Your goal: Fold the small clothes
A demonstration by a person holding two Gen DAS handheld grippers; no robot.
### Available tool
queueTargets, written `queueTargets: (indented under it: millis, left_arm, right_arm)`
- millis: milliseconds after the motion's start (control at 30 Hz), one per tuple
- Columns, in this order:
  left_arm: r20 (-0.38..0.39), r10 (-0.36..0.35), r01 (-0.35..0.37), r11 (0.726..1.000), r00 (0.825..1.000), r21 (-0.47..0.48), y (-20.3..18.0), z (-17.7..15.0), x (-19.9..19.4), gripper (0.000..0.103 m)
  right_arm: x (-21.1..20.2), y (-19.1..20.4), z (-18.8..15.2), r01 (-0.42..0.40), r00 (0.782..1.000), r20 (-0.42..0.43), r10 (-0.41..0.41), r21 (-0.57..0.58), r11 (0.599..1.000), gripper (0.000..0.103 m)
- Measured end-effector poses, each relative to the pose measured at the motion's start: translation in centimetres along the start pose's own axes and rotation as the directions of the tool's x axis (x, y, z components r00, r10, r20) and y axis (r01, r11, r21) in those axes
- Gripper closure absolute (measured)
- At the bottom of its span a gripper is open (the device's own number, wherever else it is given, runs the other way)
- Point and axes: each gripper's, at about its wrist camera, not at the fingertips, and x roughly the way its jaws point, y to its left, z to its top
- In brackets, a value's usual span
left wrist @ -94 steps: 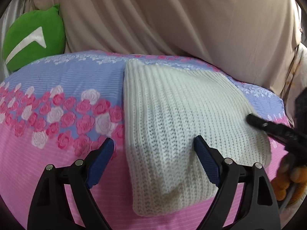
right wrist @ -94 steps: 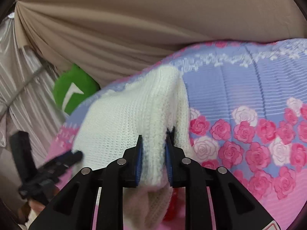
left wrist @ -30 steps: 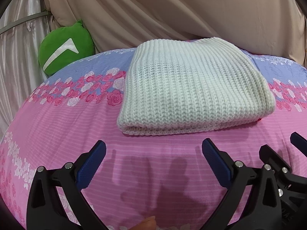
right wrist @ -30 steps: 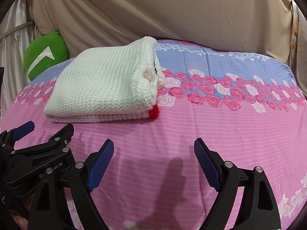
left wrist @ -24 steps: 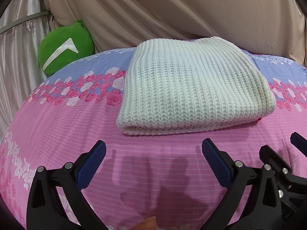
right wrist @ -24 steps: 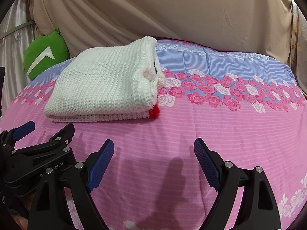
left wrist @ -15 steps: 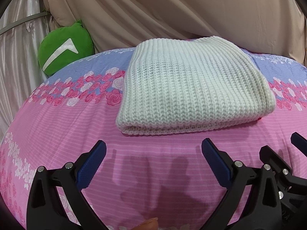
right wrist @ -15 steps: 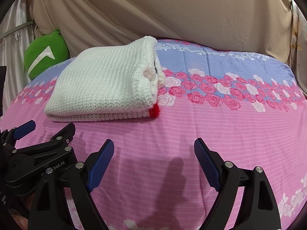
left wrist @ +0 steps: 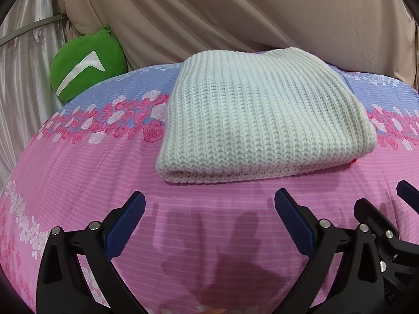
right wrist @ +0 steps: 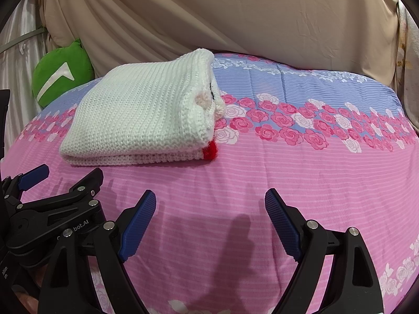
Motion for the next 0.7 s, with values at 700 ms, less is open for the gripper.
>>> queueTargets:
  millis: [700]
  left_arm:
    - [0.008, -0.003, 0.003, 1.000, 1.000, 0.015, -0.09, 0.03, -0.10, 0.010]
  right_arm:
    - [-0.10, 0.08, -0.07, 0.020, 1.000, 0.001, -0.020, -0.001, 1.000, 0.019]
